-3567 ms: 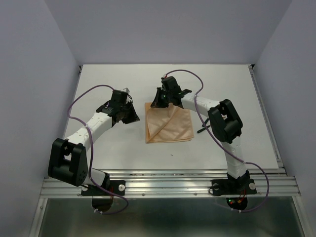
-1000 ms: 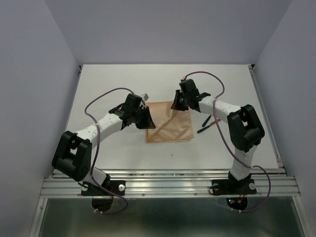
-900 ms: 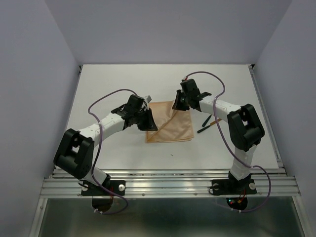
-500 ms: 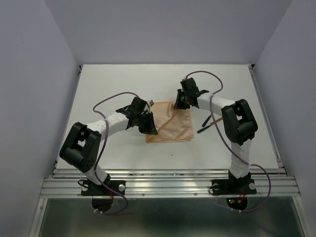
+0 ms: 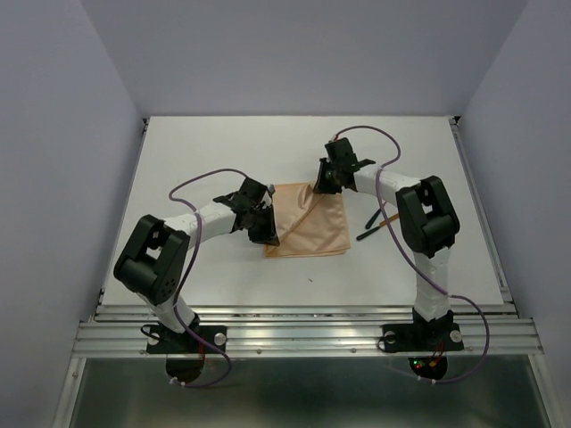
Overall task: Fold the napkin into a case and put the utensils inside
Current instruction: Smooth out the upper triangle-folded napkin at the center of the board.
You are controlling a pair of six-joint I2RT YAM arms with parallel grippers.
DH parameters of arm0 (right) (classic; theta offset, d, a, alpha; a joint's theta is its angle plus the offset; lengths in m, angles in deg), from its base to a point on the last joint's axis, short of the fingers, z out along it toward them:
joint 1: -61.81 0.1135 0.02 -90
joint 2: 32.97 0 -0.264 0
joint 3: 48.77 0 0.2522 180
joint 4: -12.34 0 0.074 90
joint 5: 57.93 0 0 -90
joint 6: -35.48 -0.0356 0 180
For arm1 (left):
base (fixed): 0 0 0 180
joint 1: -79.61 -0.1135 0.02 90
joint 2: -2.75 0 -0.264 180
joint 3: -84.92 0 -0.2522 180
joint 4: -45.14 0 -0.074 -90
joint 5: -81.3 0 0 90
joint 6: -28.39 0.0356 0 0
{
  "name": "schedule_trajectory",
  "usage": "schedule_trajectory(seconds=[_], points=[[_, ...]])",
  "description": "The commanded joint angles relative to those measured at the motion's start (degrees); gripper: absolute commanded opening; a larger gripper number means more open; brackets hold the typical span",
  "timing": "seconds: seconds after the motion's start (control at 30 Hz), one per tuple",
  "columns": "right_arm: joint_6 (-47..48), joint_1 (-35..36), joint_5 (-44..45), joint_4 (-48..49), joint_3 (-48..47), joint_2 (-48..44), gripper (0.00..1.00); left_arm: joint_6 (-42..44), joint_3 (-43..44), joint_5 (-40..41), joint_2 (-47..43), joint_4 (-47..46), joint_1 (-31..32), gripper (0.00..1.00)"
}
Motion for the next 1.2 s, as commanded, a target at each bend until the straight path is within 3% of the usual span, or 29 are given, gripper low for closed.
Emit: schedule_trajectory(seconds=[0.0, 1.17], points=[[-0.3, -0.8, 1.5, 0.4, -3.1, 0.8, 0.2, 0.8, 1.6, 2.6, 0.1, 1.0, -0.3, 0.14], [-0.8, -3.5, 4.5, 0.6, -4.2, -2.1, 0.2, 0.6, 10.2, 5.5, -0.7, 3.6, -2.4, 0.14]])
